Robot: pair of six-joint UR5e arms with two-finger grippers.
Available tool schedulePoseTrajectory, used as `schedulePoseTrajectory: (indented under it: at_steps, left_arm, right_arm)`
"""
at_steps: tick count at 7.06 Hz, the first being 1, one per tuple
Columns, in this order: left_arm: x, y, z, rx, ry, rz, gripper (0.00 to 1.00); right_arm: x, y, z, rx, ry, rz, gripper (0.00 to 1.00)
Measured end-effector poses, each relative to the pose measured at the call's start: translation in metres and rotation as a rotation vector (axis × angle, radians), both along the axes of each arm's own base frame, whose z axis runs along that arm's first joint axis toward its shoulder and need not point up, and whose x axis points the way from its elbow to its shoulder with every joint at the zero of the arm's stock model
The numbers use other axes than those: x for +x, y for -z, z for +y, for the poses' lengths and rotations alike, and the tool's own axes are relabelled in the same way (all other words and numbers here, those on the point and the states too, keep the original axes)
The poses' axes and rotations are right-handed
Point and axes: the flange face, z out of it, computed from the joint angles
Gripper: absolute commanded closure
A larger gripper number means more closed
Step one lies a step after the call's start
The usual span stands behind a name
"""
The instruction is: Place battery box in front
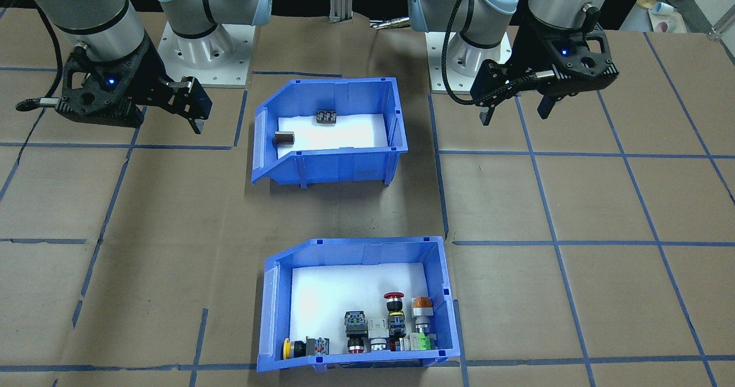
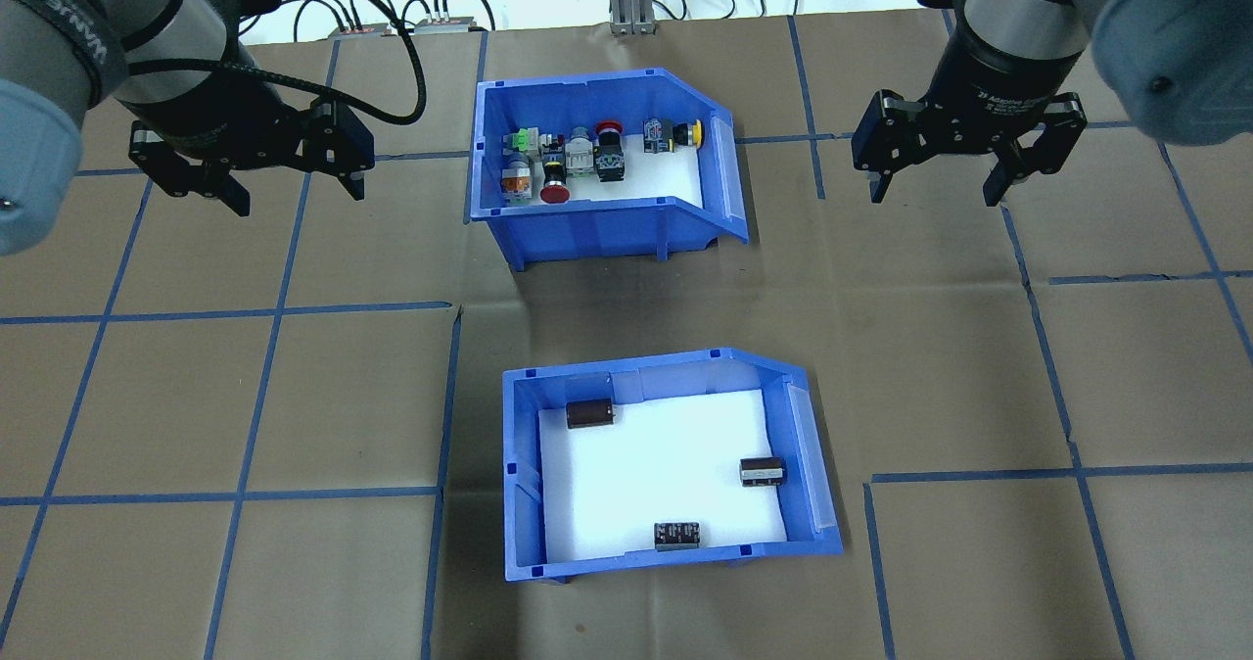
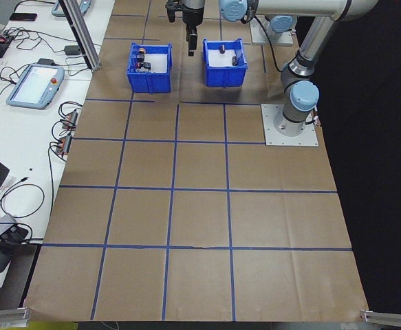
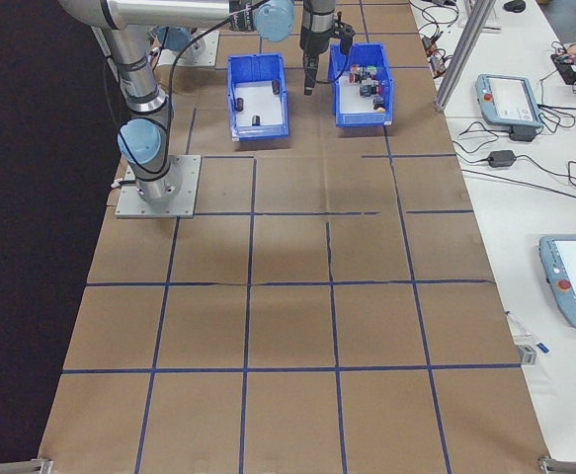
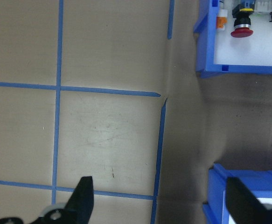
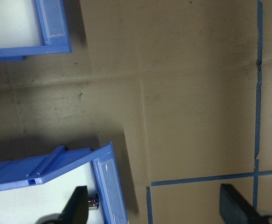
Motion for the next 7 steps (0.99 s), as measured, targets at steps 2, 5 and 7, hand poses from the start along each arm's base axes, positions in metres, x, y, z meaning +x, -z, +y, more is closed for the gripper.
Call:
schedulePoseTrajectory:
  at_steps: [2, 5, 7]
  left_arm:
    - [-0.002, 0.001, 0.002, -0.003, -0.086, 0.011, 0.01]
    - [-0.011, 0.011, 0.007, 0.014, -0.144, 0.033, 0.01]
    - [-0.036, 0.022, 0.017, 0.04, -0.222, 0.09, 0.01]
  right_arm:
    - [0.003, -0.004, -0.017, -0.007, -0.084, -0.006, 0.0]
    - [0.005, -0.002, -0.054, -0.011, -0.335, -0.017, 0.0]
    - [0.016, 0.005, -0.084, -0.011, -0.589, -0.03, 0.0]
